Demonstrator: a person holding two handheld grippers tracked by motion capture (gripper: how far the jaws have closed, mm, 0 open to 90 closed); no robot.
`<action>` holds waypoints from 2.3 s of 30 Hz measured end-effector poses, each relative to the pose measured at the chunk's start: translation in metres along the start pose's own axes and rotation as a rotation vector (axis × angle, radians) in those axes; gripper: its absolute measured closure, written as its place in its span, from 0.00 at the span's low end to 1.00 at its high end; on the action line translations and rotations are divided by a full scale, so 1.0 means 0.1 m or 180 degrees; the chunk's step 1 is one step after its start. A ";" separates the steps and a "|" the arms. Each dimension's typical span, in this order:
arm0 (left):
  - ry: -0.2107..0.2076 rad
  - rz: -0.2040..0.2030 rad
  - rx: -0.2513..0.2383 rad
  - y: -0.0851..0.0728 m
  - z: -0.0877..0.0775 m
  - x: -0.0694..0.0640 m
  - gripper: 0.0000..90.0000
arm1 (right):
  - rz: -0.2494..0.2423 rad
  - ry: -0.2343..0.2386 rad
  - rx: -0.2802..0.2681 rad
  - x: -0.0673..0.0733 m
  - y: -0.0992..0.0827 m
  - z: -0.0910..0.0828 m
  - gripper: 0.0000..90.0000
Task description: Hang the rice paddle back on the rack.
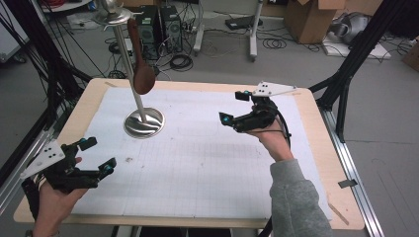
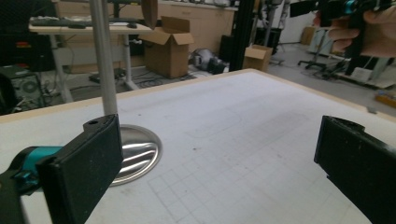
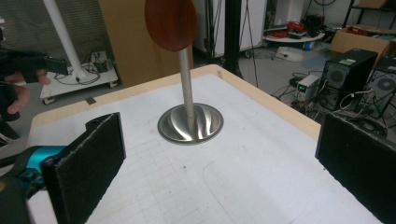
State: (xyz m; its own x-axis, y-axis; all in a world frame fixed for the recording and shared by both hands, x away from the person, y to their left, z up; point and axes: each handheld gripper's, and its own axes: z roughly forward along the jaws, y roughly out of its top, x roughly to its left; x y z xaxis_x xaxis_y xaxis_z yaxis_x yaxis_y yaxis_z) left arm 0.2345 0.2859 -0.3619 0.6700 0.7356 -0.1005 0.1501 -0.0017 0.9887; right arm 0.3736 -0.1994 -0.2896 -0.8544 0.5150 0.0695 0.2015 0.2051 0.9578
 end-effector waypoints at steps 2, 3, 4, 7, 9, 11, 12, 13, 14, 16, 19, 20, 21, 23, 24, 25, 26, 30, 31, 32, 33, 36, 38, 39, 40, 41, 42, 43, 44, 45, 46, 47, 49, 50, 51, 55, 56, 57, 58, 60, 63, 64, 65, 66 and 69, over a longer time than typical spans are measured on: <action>0.0034 0.0000 0.0019 -0.01 0.00 0.01 0.02 | 0.0003 -0.0009 0.0004 0.00 -0.03 -0.02 0.00; 0.0037 0.0002 0.0015 -0.01 0.00 0.01 0.02 | -0.0001 -0.0015 0.0010 0.01 -0.05 -0.02 0.00; 0.0045 0.0004 0.0013 -0.01 0.00 0.02 0.02 | -0.0001 -0.0011 0.0012 0.01 -0.06 -0.02 0.00; 0.0060 0.0019 0.0016 -0.01 0.00 0.01 0.02 | 0.0004 -0.0024 0.0004 0.02 -0.11 -0.04 0.00; 0.0068 0.0023 0.0013 0.00 0.00 0.01 0.02 | 0.0028 -0.0034 -0.0008 0.03 -0.14 -0.04 0.00; 0.0063 0.0025 0.0012 0.00 0.00 0.00 0.02 | 0.0035 -0.0045 -0.0015 0.03 -0.17 -0.05 0.00; 0.0065 0.0027 0.0017 0.00 0.00 0.00 0.02 | 0.0048 -0.0048 -0.0007 0.03 -0.19 -0.05 0.00; 0.0064 0.0029 0.0021 0.00 0.00 0.00 0.02 | 0.0043 -0.0060 -0.0001 0.03 -0.21 -0.05 0.00; 0.0066 0.0028 0.0024 0.00 0.00 0.00 0.02 | 0.0058 -0.0062 0.0001 0.03 -0.22 -0.06 0.00; 0.0065 0.0032 0.0027 -0.01 0.01 0.00 0.02 | 0.0083 -0.0062 -0.0011 0.02 -0.27 -0.07 0.00; 0.0065 0.0029 0.0038 -0.02 0.02 -0.01 0.02 | 0.0088 -0.0080 -0.0014 0.01 -0.31 -0.09 0.00; 0.0056 0.0031 0.0050 -0.02 0.03 -0.01 0.02 | 0.0098 -0.0091 -0.0010 0.00 -0.33 -0.10 0.00; 0.0059 0.0030 0.0050 -0.02 0.03 -0.01 0.02 | 0.0107 -0.0099 -0.0003 -0.01 -0.34 -0.11 0.00; 0.0057 0.0030 0.0059 -0.03 0.04 -0.01 0.02 | 0.0129 -0.0112 -0.0019 -0.01 -0.37 -0.14 0.00; 0.0055 0.0026 0.0059 -0.03 0.04 -0.01 0.02 | 0.0132 -0.0118 -0.0036 -0.02 -0.39 -0.16 0.00; 0.0056 0.0029 0.0059 -0.03 0.04 -0.01 0.02 | 0.0142 -0.0117 -0.0042 -0.02 -0.40 -0.18 0.00; 0.0053 0.0026 0.0057 -0.03 0.04 -0.01 0.02 | 0.0150 -0.0127 -0.0042 -0.03 -0.42 -0.19 0.00; 0.0055 0.0028 0.0066 -0.04 0.05 -0.01 0.02 | 0.0187 -0.0155 -0.0012 -0.06 -0.49 -0.24 0.00; 0.0057 0.0014 0.0064 -0.04 0.06 -0.02 0.02 | 0.0196 -0.0171 -0.0005 -0.07 -0.50 -0.25 0.00; 0.0056 0.0010 0.0061 -0.04 0.06 -0.02 0.02 | 0.0213 -0.0179 -0.0004 -0.08 -0.52 -0.26 0.00; 0.0048 0.0005 0.0054 -0.04 0.07 -0.03 0.02 | 0.0231 -0.0185 -0.0017 -0.08 -0.54 -0.27 0.00; 0.0029 0.0024 0.0051 -0.02 0.07 -0.04 0.02 | 0.0244 -0.0191 -0.0025 -0.09 -0.57 -0.30 0.00; 0.0033 0.0032 0.0047 -0.02 0.07 -0.04 0.02 | 0.0260 -0.0212 -0.0024 -0.09 -0.59 -0.32 0.00; 0.0033 0.0032 0.0050 -0.03 0.07 -0.04 0.02 | 0.0261 -0.0214 -0.0019 -0.09 -0.60 -0.32 0.00; 0.0036 0.0031 0.0054 -0.03 0.07 -0.04 0.02 | 0.0268 -0.0218 -0.0017 -0.09 -0.62 -0.33 0.00; 0.0038 0.0029 0.0055 -0.03 0.07 -0.04 0.02 | 0.0272 -0.0237 -0.0023 -0.09 -0.64 -0.35 0.00; 0.0042 0.0027 0.0054 -0.03 0.07 -0.04 0.02 | 0.0283 -0.0228 -0.0029 -0.09 -0.65 -0.36 0.00; 0.0044 0.0027 0.0052 -0.03 0.07 -0.04 0.02 | 0.0283 -0.0228 -0.0029 -0.09 -0.65 -0.36 0.00; 0.0039 0.0035 0.0049 -0.02 0.07 -0.04 0.02 | 0.0287 -0.0233 -0.0029 -0.09 -0.67 -0.37 0.00; 0.0044 0.0033 0.0044 -0.02 0.07 -0.04 0.02 | 0.0288 -0.0245 -0.0024 -0.09 -0.68 -0.37 0.00; 0.0044 0.0041 0.0044 -0.02 0.07 -0.04 0.02 | 0.0296 -0.0244 -0.0016 -0.09 -0.69 -0.38 0.00; 0.0045 0.0041 0.0051 -0.02 0.07 -0.04 0.02 | 0.0298 -0.0247 -0.0029 -0.09 -0.71 -0.39 0.00; 0.0056 0.0045 0.0056 -0.03 0.07 -0.04 0.02 | 0.0300 -0.0259 -0.0030 -0.10 -0.74 -0.41 0.00; 0.0071 0.0047 0.0048 -0.03 0.07 -0.04 0.02 | 0.0302 -0.0271 -0.0030 -0.10 -0.75 -0.41 0.00; 0.0089 0.0059 0.0036 -0.03 0.07 -0.04 0.02 | 0.0323 -0.0266 -0.0015 -0.11 -0.77 -0.42 0.00; 0.0088 0.0054 0.0019 -0.02 0.08 -0.05 0.02 | 0.0348 -0.0292 0.0001 -0.12 -0.84 -0.45 0.00; 0.0091 0.0056 0.0021 -0.02 0.08 -0.05 0.02 | 0.0353 -0.0305 0.0014 -0.13 -0.85 -0.46 0.00; 0.0087 0.0043 0.0012 -0.02 0.08 -0.05 0.02 | 0.0370 -0.0315 0.0044 -0.12 -0.85 -0.47 0.00; 0.0077 0.0036 0.0006 -0.02 0.08 -0.05 0.02 | 0.0331 -0.0328 0.0032 -0.12 -0.86 -0.48 0.00; 0.0083 0.0042 0.0011 -0.02 0.07 -0.05 0.02 | 0.0352 -0.0322 0.0018 -0.10 -0.85 -0.50 0.00; 0.0087 0.0040 0.0013 -0.02 0.07 -0.04 0.02 | 0.0329 -0.0324 -0.0010 -0.08 -0.86 -0.55 0.00; 0.0088 0.0041 0.0014 -0.02 0.07 -0.04 0.02 | 0.0329 -0.0324 -0.0010 -0.08 -0.86 -0.55 0.00; 0.0088 0.0049 0.0018 -0.02 0.06 -0.04 0.02 | 0.0321 -0.0349 -0.0029 -0.07 -0.88 -0.57 0.00; 0.0088 0.0049 0.0018 -0.02 0.06 -0.04 0.02 | 0.0321 -0.0349 -0.0029 -0.07 -0.88 -0.57 0.00; 0.0096 0.0042 0.0008 -0.02 0.06 -0.05 0.02 | 0.0352 -0.0354 0.0013 -0.05 -0.95 -0.60 0.00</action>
State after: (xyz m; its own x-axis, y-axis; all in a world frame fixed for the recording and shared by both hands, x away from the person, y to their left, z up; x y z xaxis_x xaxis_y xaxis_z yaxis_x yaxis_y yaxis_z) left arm 0.2356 0.2783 -0.3641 0.6496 0.7556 -0.0839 0.1433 -0.0133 0.9896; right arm 0.3301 -0.2710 -0.3647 -0.7685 0.6237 0.1430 0.2937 0.1452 0.9448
